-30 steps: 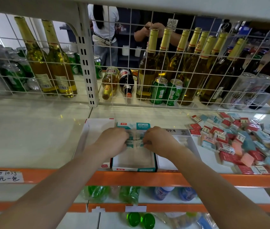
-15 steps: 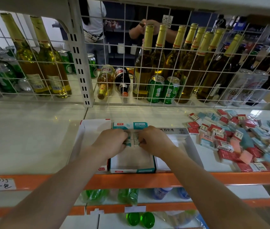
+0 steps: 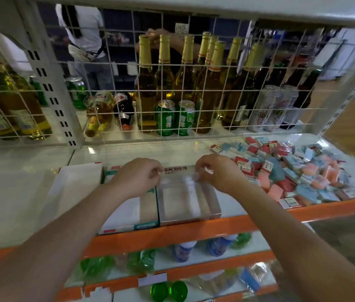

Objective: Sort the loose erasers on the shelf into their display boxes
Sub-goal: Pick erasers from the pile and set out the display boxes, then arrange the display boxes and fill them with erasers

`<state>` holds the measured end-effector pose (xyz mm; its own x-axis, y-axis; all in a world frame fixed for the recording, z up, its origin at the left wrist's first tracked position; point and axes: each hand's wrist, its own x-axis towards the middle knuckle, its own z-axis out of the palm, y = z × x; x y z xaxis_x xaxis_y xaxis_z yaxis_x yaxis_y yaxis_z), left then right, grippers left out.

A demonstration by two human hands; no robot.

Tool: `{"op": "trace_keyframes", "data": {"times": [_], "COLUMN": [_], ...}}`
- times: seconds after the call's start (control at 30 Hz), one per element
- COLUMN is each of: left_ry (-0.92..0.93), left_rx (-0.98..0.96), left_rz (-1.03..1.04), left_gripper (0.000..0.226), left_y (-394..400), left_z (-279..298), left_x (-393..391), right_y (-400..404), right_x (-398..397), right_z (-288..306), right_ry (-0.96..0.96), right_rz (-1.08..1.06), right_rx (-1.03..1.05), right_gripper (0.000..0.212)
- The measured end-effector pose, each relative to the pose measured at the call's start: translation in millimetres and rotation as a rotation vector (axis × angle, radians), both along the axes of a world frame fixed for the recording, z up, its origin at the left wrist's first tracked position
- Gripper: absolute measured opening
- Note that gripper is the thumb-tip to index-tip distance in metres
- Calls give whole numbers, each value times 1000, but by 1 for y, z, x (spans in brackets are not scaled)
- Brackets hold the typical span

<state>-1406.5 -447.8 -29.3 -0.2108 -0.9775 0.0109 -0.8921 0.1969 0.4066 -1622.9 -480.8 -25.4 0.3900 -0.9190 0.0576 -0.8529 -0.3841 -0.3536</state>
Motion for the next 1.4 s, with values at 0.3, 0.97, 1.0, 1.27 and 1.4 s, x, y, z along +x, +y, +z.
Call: {"op": "trace_keyframes", "data": {"times": [0.3, 0.97, 1.0, 1.27, 1.4], "left_ry": [34, 80, 103, 279, 413], "left_rx": [6, 240, 231, 185, 205], "left_rz": [-3, 134, 149, 237, 238], "left_gripper": [26, 38, 35, 30, 31], "left_y": [-28, -58, -58, -62, -64], "left_z": [-4, -27, -27, -32, -33], "left_x": [-119, -222, -223, -217, -214], "right_y": [-20, -68, -70, -83, -87], "right_x": [-105, -206, -206, -195, -197], "right_z": [2, -6, -5, -5, -7], "right_ry": [44, 84, 98, 147, 177], "right_rz": [-62, -50, -48, 18, 36], "right_rx": [31, 95, 108, 211, 214], "right_gripper": [29, 39, 40, 44, 41]}}
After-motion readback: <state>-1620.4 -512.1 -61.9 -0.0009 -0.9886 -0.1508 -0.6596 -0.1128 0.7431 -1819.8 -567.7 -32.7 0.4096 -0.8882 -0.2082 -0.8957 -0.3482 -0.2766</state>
